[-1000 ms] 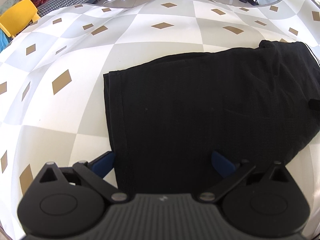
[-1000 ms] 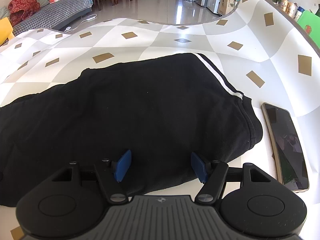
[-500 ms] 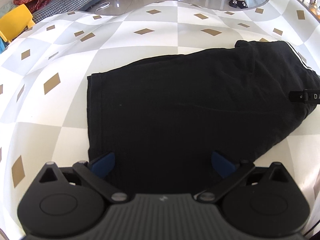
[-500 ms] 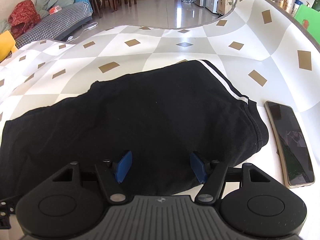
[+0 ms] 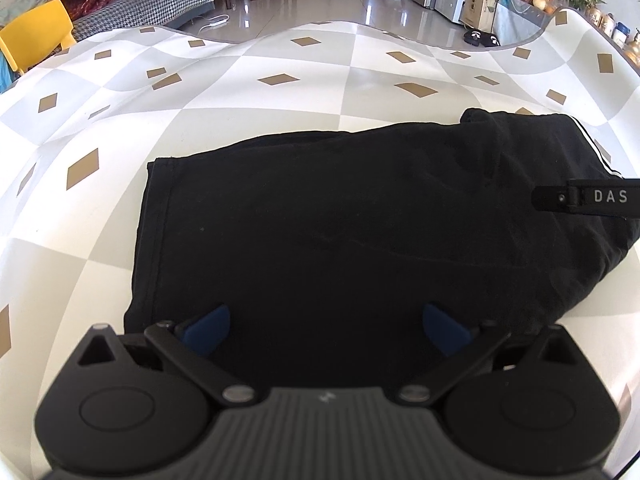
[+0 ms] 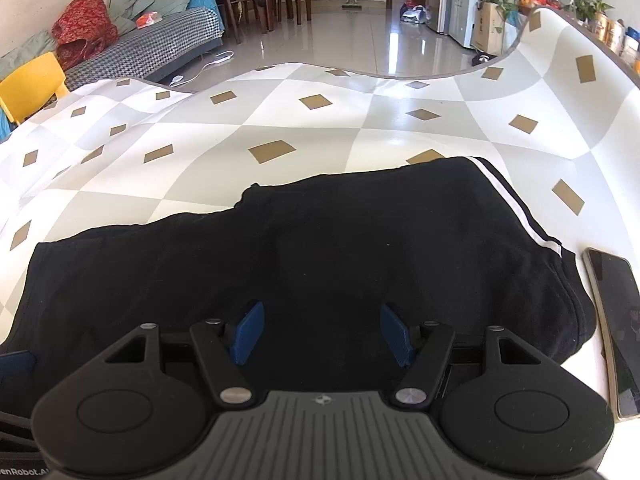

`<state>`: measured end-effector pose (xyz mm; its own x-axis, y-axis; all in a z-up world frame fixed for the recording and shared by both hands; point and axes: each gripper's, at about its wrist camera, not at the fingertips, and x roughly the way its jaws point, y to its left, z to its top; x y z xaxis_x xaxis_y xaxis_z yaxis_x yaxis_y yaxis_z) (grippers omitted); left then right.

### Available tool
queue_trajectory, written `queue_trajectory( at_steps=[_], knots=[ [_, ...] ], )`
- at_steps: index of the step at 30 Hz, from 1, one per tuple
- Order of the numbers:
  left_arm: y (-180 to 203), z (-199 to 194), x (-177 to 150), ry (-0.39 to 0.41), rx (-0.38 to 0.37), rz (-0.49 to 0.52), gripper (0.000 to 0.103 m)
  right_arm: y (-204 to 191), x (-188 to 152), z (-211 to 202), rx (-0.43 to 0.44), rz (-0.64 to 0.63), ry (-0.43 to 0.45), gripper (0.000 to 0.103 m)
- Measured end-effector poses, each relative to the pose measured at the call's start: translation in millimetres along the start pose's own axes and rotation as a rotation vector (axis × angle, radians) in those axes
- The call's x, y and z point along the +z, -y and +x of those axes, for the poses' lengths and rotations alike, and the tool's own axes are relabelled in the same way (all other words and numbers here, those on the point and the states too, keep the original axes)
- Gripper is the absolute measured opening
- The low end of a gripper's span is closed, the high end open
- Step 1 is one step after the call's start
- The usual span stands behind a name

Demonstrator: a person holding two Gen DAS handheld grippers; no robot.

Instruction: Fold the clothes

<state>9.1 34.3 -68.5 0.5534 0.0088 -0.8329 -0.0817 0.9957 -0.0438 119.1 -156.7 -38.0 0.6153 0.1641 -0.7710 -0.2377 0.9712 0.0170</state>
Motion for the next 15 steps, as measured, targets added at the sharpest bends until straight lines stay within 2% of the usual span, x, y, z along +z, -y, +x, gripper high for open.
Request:
queue_trajectory(
  at_steps=[10,15],
  knots=[
    [8,5,-3,0.012,0.015,0.06,0.103,-29,5,25,-0.063,-0.112,-0.003,0.063],
    [8,1,-8,0.006,0.008,0.076,0.103,-30,11,33,-0.093,-0.084,0.018,0.063]
  ],
)
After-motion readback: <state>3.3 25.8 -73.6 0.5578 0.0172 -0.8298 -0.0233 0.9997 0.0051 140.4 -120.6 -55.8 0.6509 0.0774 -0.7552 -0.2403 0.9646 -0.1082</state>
